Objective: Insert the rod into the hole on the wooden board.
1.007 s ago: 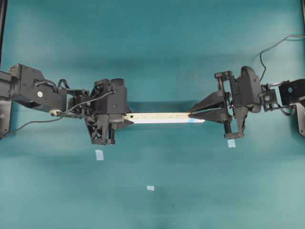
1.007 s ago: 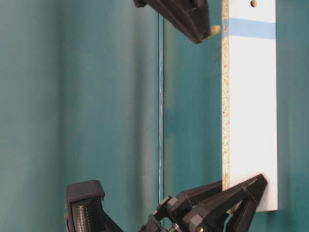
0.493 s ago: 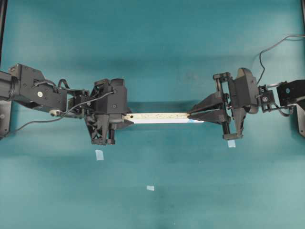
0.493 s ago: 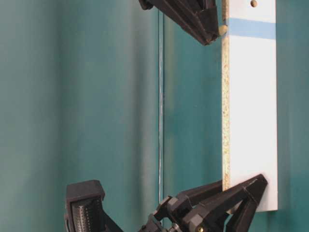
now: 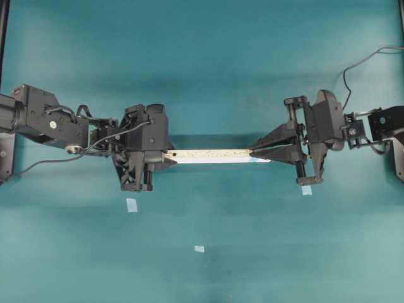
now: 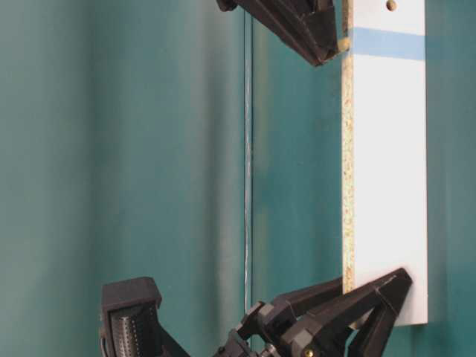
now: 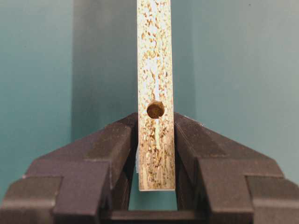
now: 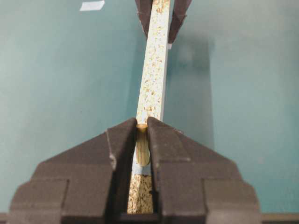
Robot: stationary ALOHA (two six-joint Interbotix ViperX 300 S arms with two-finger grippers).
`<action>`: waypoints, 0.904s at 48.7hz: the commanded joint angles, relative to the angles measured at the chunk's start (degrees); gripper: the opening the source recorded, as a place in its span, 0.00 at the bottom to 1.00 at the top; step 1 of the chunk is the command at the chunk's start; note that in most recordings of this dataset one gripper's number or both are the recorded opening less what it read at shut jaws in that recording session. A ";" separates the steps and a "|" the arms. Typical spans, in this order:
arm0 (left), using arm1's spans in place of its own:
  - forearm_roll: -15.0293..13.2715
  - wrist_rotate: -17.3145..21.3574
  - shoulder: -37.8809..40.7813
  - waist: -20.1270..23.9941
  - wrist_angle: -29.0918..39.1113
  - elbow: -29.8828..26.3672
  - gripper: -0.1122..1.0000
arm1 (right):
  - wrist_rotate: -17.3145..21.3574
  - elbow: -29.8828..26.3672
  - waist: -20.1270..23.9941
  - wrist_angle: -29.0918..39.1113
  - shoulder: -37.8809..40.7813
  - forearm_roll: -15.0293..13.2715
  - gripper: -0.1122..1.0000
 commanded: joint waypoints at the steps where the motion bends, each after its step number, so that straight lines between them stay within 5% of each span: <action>1: -0.09 0.09 -1.41 -0.35 -0.18 -0.53 0.40 | 0.26 0.09 0.09 -0.09 -0.62 0.18 0.21; 44: -0.09 0.09 -1.41 -0.44 -0.18 -0.62 0.40 | 0.00 2.90 0.70 6.77 -5.71 0.35 0.21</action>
